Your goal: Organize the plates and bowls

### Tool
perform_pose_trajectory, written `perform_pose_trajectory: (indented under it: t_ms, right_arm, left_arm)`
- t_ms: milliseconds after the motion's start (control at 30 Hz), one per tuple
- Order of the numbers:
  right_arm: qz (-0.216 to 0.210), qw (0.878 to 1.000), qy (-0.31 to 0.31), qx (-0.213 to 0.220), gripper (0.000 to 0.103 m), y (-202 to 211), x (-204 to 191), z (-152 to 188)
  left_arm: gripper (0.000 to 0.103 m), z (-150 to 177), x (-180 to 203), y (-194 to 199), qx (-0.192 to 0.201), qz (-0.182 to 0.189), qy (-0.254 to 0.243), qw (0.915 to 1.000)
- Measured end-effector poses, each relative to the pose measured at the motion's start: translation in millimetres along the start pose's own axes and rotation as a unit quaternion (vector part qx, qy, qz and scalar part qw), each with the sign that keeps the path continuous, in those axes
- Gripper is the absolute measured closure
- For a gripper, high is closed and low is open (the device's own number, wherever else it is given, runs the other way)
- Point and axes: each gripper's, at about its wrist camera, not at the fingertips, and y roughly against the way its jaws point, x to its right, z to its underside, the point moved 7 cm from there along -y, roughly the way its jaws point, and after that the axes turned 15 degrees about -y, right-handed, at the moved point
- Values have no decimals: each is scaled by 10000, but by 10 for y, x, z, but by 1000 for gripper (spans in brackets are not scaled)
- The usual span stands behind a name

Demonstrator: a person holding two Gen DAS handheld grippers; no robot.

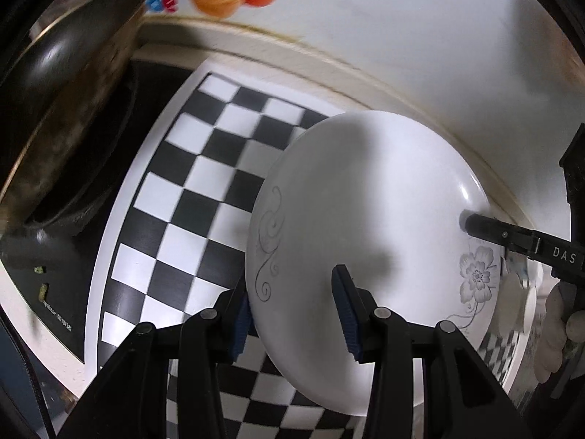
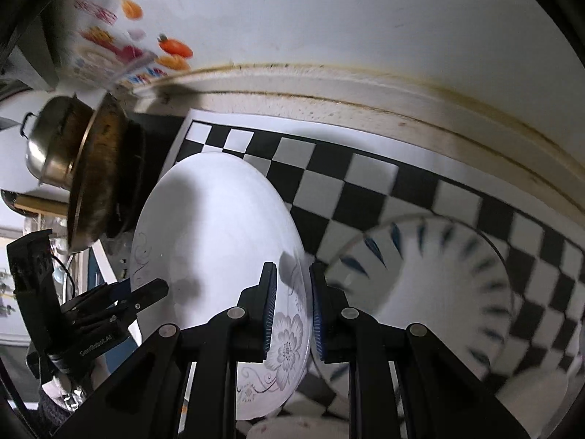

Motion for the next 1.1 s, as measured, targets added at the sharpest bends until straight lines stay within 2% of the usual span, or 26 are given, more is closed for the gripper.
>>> perform_pose_trajectory:
  t_ms: [233, 467, 700, 867, 1100]
  right_arm:
    - [-17, 9981, -471, 409, 83, 537, 449, 503]
    - [25, 9916, -1084, 708, 83, 865, 1043, 1271]
    - [98, 9824, -1740, 671, 83, 795, 1607, 2055]
    - [386, 9786, -1932, 589, 83, 641, 1849, 2464]
    - [465, 9754, -2081, 557, 83, 560, 2006, 2667]
  left_arm:
    - [64, 179, 494, 104, -52, 218, -715, 9972]
    - [64, 579, 1018, -8, -324, 485, -1418, 9882]
    - [64, 991, 1445, -127, -690, 573, -1940, 9769]
    - [64, 1206, 1646, -252, -900, 463, -2288, 9682]
    - [64, 1377, 1728, -392, -1144, 362, -2460, 9618]
